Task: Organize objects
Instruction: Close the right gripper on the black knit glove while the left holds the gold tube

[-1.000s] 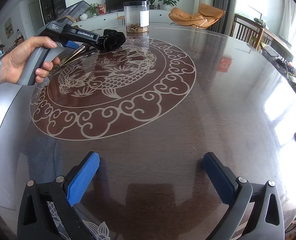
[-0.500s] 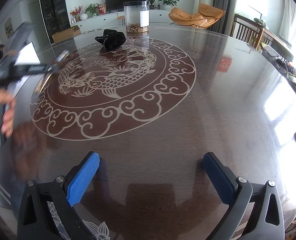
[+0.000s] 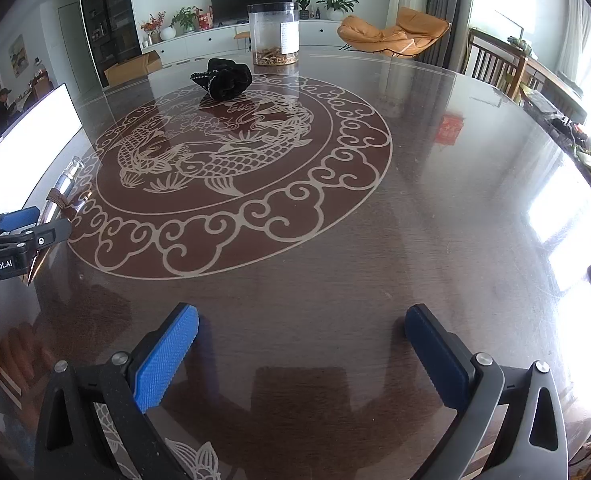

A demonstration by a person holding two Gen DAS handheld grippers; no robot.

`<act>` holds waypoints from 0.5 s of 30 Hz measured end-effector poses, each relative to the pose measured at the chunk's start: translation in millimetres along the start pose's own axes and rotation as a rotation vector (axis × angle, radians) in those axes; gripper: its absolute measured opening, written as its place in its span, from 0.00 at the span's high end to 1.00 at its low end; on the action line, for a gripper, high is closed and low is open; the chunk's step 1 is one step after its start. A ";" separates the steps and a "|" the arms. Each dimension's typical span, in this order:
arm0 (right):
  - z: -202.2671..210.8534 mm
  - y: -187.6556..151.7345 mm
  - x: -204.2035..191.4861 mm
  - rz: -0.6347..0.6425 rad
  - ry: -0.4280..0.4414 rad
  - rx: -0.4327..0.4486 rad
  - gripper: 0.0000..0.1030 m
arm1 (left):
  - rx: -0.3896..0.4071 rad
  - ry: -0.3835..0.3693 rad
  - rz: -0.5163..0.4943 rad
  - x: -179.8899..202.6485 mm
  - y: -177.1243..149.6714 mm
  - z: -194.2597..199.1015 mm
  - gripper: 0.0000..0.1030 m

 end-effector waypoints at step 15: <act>-60.1 160.1 -53.8 0.145 0.139 -0.029 0.00 | 0.003 0.001 0.002 0.1 3.6 -2.6 0.00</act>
Point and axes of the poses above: each gripper's, at about its wrist camera, not at the fingertips, and z roughly against the way its jaws point, x to its right, y to its top, the point moved 9 cm from there along -z, roughly the way its jaws point, and after that the axes turned 2 degrees about -x, right-handed, at the moved point
